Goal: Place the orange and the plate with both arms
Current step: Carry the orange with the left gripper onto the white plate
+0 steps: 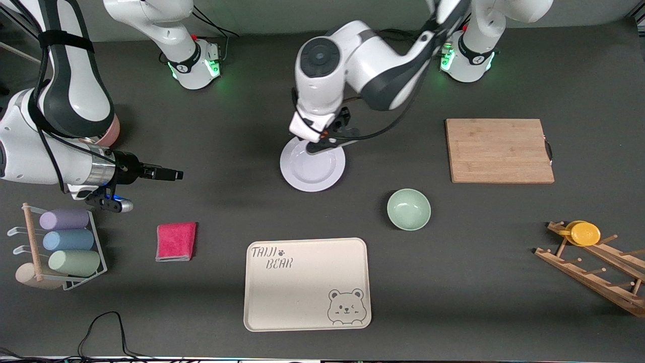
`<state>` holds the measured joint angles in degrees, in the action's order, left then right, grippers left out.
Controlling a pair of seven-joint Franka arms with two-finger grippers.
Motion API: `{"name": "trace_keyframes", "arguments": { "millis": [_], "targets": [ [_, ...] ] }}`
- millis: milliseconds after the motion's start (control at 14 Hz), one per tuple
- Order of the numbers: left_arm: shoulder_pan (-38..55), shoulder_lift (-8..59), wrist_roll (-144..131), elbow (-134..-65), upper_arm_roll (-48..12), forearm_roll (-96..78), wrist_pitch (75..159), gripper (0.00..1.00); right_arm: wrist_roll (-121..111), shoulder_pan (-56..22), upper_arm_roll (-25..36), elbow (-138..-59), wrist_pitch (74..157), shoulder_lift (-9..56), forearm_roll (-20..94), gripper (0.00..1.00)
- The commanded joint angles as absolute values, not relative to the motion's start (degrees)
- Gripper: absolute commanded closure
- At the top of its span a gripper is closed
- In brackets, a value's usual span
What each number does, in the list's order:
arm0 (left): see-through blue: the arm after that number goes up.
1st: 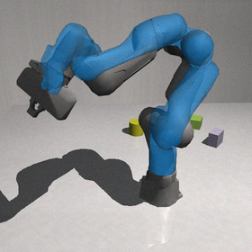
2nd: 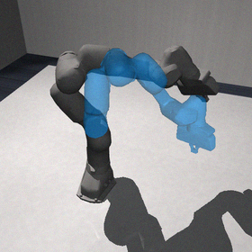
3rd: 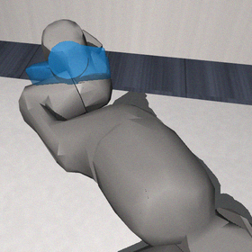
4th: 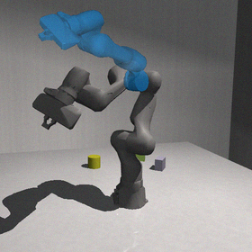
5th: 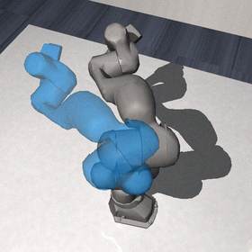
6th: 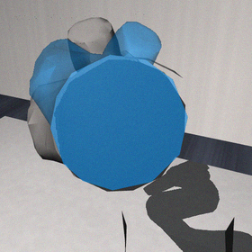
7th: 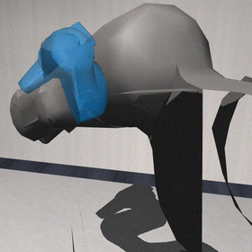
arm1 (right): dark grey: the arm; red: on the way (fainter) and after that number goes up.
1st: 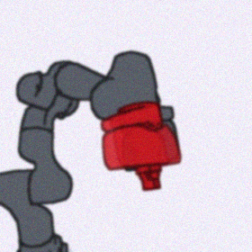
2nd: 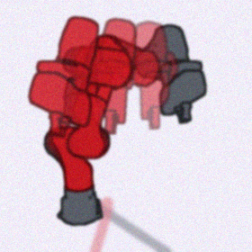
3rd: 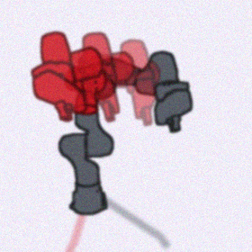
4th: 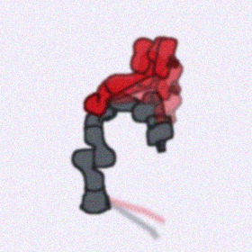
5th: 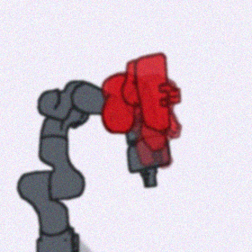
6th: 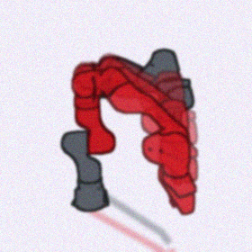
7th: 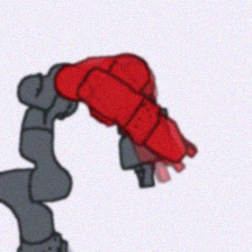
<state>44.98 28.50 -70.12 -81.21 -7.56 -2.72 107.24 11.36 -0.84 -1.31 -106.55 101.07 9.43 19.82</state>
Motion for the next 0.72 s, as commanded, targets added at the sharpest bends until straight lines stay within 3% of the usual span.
{"name": "trace_keyframes", "arguments": {
  "millis": [0, 645],
  "targets": [
    [49.2, 33.5, -72.9, -79.1, -6.2, 0.9, 110.2, 1.00, 10.2, -1.1, -1.2, -106.3, 102.1, 10.0, 21.2, 0.00],
    [50.1, 40.5, -72.9, -82.3, -6.2, 3.8, 121.9, 1.00, 9.0, -0.6, -0.8, -104.1, 102.6, 10.3, 21.4, 0.00]
  ]
}}
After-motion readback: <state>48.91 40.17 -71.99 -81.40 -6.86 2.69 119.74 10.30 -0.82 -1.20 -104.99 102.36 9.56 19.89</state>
